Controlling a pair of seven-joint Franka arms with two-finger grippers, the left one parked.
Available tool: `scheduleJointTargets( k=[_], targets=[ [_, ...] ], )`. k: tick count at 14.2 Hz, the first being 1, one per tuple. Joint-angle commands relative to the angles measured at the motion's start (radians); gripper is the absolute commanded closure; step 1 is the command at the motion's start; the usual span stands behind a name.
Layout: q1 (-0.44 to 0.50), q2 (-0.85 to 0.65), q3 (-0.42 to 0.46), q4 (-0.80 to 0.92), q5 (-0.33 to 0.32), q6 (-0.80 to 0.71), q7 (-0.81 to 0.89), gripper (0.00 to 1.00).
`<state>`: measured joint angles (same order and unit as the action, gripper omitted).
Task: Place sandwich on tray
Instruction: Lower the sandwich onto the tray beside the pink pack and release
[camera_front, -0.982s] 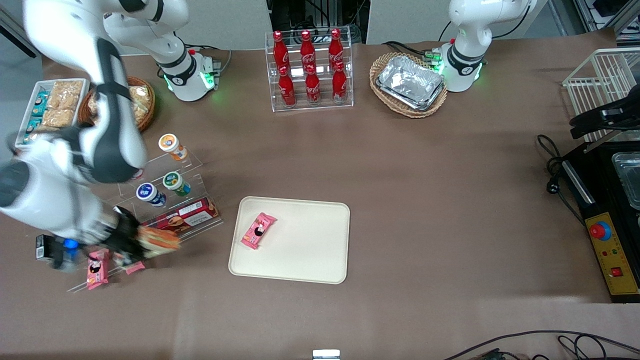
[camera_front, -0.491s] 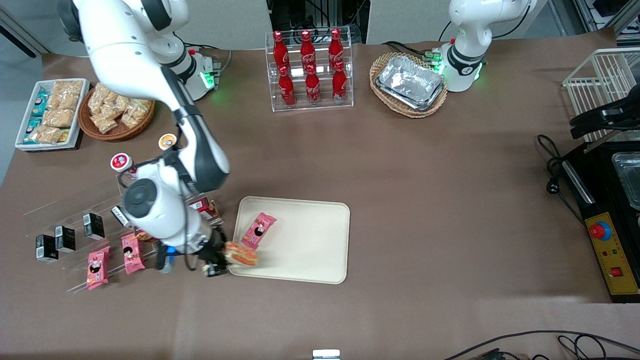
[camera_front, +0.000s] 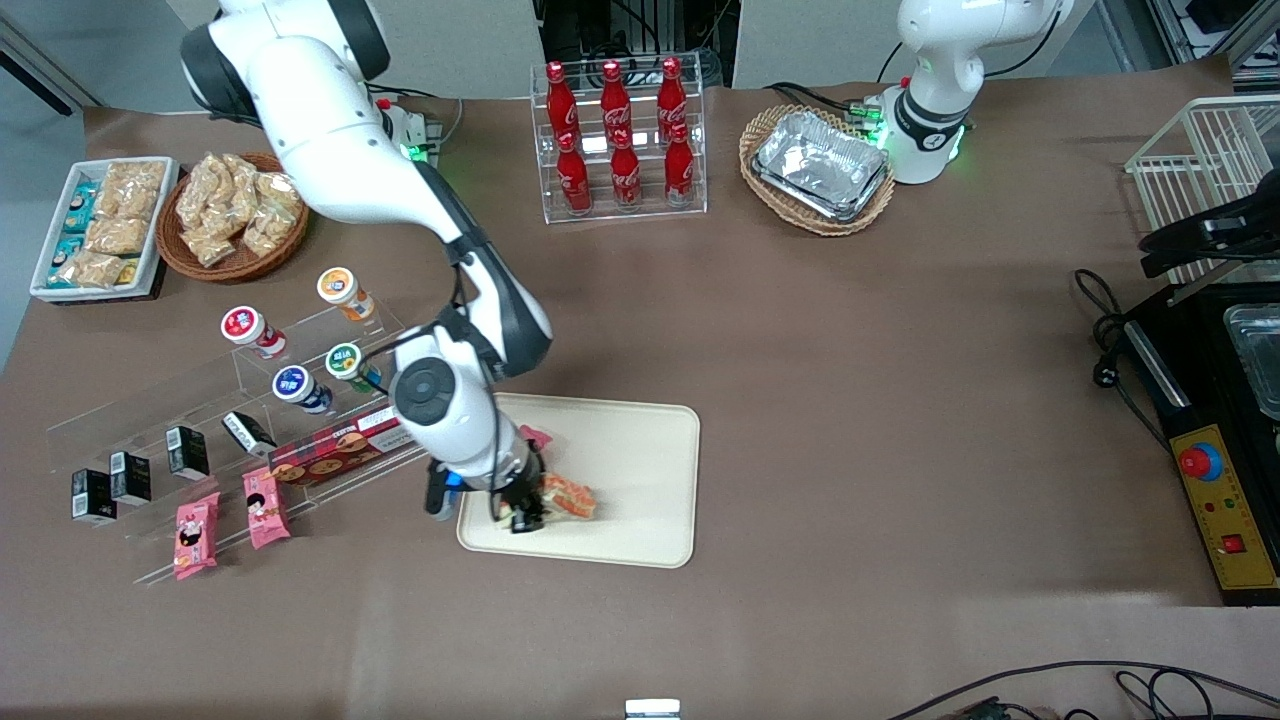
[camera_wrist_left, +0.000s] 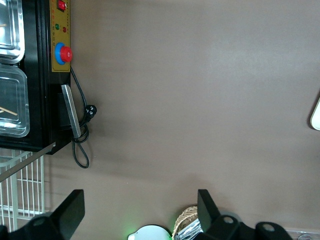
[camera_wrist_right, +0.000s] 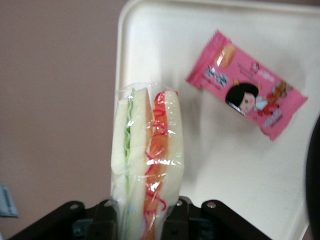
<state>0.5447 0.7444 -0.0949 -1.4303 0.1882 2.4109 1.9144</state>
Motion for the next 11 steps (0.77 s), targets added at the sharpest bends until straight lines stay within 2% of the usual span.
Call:
scheduleJointTargets(
  k=[1, 5, 6, 7, 9, 10, 11],
  targets=[
    [0.047, 0.076, -0.003, 0.047, 0.010, 0.068, 0.043, 0.96],
    [0.063, 0.098, -0.002, 0.041, 0.004, 0.071, 0.026, 0.96],
    [0.063, 0.104, -0.003, 0.041, 0.000, 0.071, 0.025, 0.89],
    [0.061, 0.104, -0.005, 0.037, -0.003, 0.071, 0.023, 0.59],
    [0.054, 0.108, -0.005, 0.037, -0.015, 0.071, 0.015, 0.38],
    [0.052, 0.108, -0.006, 0.037, -0.015, 0.071, 0.009, 0.00],
    [0.052, 0.107, -0.006, 0.037, -0.015, 0.071, 0.005, 0.00]
  ],
)
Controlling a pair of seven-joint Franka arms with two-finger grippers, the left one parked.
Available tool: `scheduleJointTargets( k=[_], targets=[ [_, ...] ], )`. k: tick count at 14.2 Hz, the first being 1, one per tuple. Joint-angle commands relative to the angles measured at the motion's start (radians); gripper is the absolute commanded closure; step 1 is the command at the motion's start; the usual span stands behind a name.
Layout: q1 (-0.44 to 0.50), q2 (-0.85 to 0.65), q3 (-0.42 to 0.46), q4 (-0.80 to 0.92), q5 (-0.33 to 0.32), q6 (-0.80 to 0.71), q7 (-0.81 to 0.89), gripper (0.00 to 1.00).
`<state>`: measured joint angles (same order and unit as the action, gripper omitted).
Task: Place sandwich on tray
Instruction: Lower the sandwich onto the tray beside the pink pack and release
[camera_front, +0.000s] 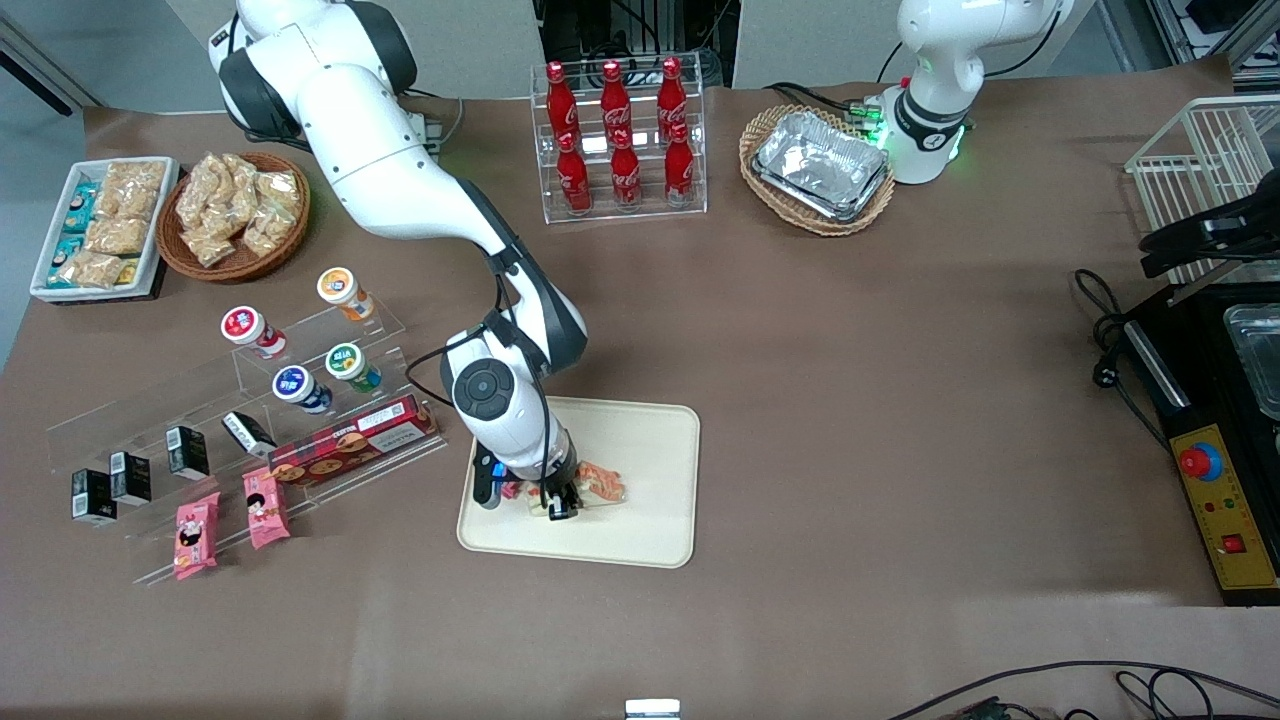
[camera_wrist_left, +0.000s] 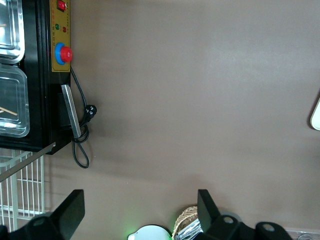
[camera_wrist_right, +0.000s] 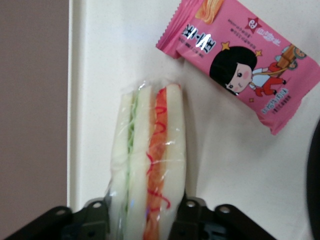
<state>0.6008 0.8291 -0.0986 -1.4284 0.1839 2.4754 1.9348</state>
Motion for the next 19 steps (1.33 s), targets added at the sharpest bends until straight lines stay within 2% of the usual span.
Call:
scheduleJointTargets(
  k=[1, 7, 10, 16, 19],
  targets=[
    [-0.004, 0.022, -0.004, 0.037, -0.012, 0.007, -0.020, 0.00],
    [-0.009, -0.036, -0.007, 0.037, -0.011, -0.035, -0.072, 0.00],
    [-0.038, -0.145, -0.007, 0.042, -0.006, -0.208, -0.232, 0.00],
    [-0.071, -0.347, -0.009, 0.043, -0.009, -0.424, -0.584, 0.00],
    [-0.122, -0.444, -0.009, 0.043, -0.012, -0.563, -0.875, 0.00]
  ],
)
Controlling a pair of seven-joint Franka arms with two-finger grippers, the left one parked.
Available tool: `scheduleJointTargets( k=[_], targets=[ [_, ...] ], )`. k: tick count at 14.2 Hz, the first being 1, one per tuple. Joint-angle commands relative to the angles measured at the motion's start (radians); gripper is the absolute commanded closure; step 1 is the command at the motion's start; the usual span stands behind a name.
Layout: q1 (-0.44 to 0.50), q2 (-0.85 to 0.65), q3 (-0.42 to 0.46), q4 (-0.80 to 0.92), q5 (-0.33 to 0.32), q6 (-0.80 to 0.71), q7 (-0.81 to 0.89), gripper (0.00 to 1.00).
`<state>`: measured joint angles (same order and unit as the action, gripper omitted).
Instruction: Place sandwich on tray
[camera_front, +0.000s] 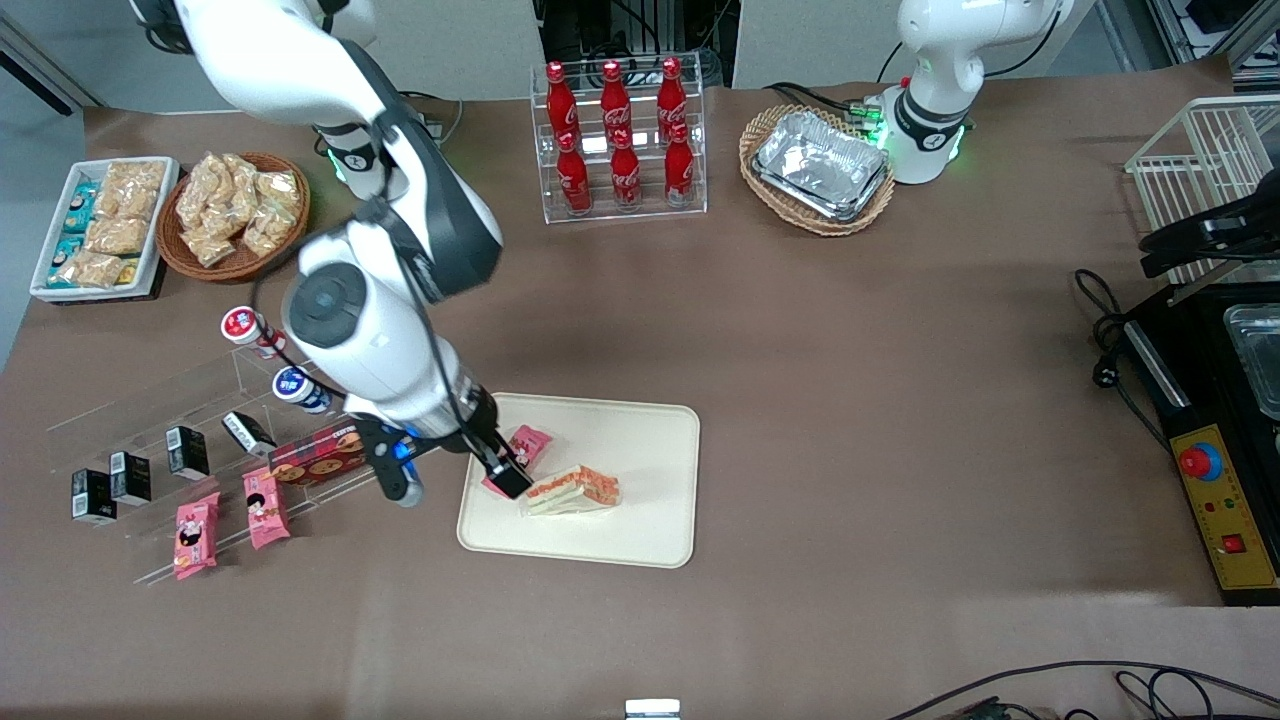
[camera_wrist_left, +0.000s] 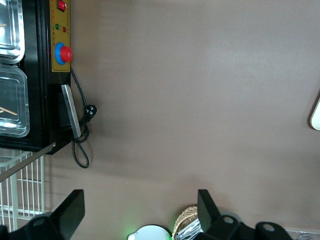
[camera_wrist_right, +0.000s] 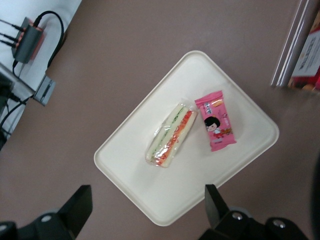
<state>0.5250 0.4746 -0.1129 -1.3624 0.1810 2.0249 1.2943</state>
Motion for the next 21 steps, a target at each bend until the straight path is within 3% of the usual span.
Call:
scheduleJointTargets(
  k=[1, 8, 10, 12, 14, 19, 21],
  targets=[
    [-0.066, -0.120, 0.006, -0.023, -0.015, -0.161, -0.348, 0.00],
    [-0.307, -0.301, 0.031, -0.056, -0.066, -0.376, -0.943, 0.00],
    [-0.443, -0.352, 0.120, -0.081, -0.138, -0.380, -1.093, 0.00],
    [-0.526, -0.399, 0.166, -0.115, -0.185, -0.399, -1.139, 0.00],
    [-0.557, -0.442, 0.168, -0.158, -0.213, -0.396, -1.229, 0.00],
    [-0.594, -0.455, 0.131, -0.152, -0.212, -0.382, -1.417, 0.00],
    [-0.626, -0.465, 0.130, -0.152, -0.201, -0.396, -1.420, 0.00]
  ],
)
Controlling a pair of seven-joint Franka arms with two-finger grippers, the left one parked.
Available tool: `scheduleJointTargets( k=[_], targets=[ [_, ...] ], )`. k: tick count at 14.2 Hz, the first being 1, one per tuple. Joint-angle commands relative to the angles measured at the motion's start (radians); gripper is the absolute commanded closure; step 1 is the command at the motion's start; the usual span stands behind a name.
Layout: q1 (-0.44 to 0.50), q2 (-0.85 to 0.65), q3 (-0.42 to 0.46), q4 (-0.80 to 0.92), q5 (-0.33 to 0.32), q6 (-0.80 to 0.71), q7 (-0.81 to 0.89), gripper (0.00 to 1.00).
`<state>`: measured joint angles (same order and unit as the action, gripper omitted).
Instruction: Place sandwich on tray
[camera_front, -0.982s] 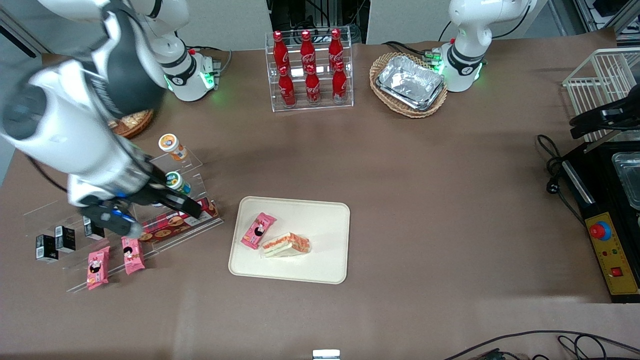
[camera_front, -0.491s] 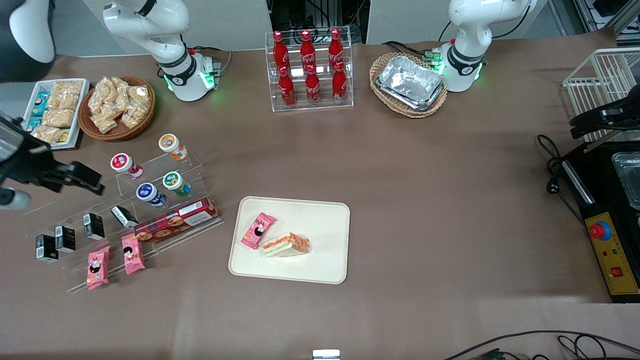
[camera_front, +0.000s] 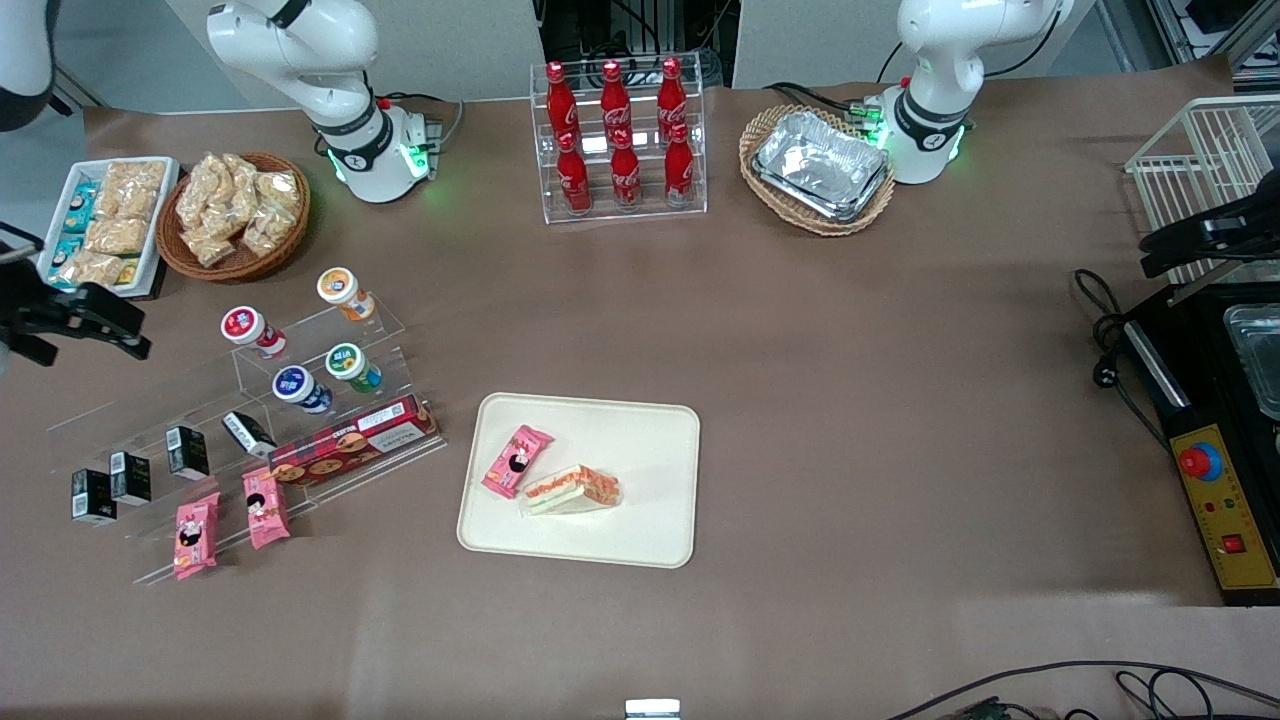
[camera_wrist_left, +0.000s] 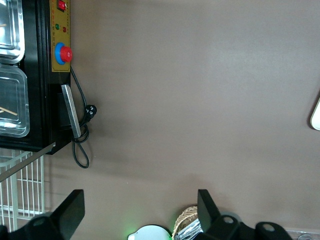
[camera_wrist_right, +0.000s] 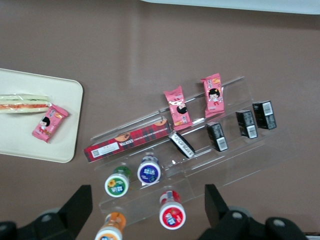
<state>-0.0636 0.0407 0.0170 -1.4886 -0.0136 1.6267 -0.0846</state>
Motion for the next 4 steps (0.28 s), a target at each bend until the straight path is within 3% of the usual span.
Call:
scheduleJointTargets(
  k=[1, 4],
  targets=[
    [-0.039, -0.031, 0.000, -0.021, -0.006, 0.002, -0.043, 0.00],
    [-0.064, -0.033, -0.002, -0.016, -0.015, -0.016, -0.047, 0.00]
  ],
)
